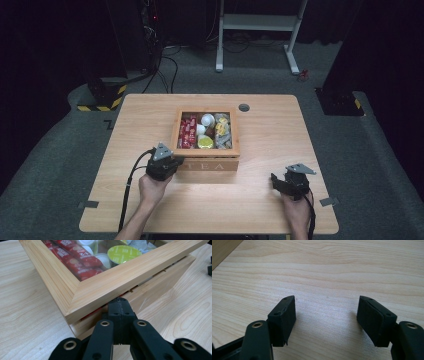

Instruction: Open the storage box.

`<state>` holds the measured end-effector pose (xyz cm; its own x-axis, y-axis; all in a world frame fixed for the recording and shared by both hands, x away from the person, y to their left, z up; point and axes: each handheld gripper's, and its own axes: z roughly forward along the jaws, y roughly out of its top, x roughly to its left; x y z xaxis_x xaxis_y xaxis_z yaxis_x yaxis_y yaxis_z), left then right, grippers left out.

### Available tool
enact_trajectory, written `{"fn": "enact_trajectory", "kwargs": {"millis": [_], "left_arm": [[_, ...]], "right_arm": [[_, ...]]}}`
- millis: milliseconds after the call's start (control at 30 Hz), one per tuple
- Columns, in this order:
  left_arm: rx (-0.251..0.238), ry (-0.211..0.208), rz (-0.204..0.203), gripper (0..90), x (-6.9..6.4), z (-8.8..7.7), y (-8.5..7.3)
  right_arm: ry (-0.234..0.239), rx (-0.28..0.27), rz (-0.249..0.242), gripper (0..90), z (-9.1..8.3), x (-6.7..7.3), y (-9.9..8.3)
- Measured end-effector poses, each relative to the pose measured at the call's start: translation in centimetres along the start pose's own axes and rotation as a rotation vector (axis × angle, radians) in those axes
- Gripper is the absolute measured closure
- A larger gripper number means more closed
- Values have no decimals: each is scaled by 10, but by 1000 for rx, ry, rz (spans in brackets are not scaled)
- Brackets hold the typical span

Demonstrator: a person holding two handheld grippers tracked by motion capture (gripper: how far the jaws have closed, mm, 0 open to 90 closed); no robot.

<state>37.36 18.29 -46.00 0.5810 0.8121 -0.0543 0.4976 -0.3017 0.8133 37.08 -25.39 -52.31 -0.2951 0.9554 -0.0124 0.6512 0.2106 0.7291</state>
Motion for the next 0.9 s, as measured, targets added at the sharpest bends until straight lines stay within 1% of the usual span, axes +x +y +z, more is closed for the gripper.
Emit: {"fn": "enact_trajectory", "kwargs": {"millis": [167, 233, 267, 333, 367, 600, 633, 667, 700, 833, 900], "left_arm": [[-15, -1, -4, 900, 0, -2, 6], [-24, -9, -10, 900, 2, -2, 10], [-24, -10, -14, 900, 2, -2, 10], [-19, -7, -5, 900, 2, -1, 12], [-18, -8, -11, 900, 2, -1, 13], [-20, -16, -12, 900, 4, -1, 20], [-19, -23, -17, 900, 5, -2, 21], [-21, -21, -22, 900, 5, -2, 21], [-19, -19, -15, 900, 5, -2, 22], [-14, -23, -17, 900, 6, -3, 26], [-17, -23, -9, 900, 7, -5, 29]], "right_arm": [[1, 0, 0, 317, 0, 0, 0], [0, 0, 0, 317, 0, 0, 0], [1, 0, 0, 317, 0, 0, 0], [0, 1, 1, 316, 0, 0, 0], [0, 1, 1, 316, 0, 0, 0], [1, 2, -3, 319, 0, 0, 0], [2, 3, -3, 320, 0, 0, 0], [1, 3, -2, 321, -1, 1, 0], [1, 3, -2, 321, -1, 1, 0], [1, 4, -1, 321, -1, 1, 0], [2, 3, -4, 318, 0, 1, 0]]}}
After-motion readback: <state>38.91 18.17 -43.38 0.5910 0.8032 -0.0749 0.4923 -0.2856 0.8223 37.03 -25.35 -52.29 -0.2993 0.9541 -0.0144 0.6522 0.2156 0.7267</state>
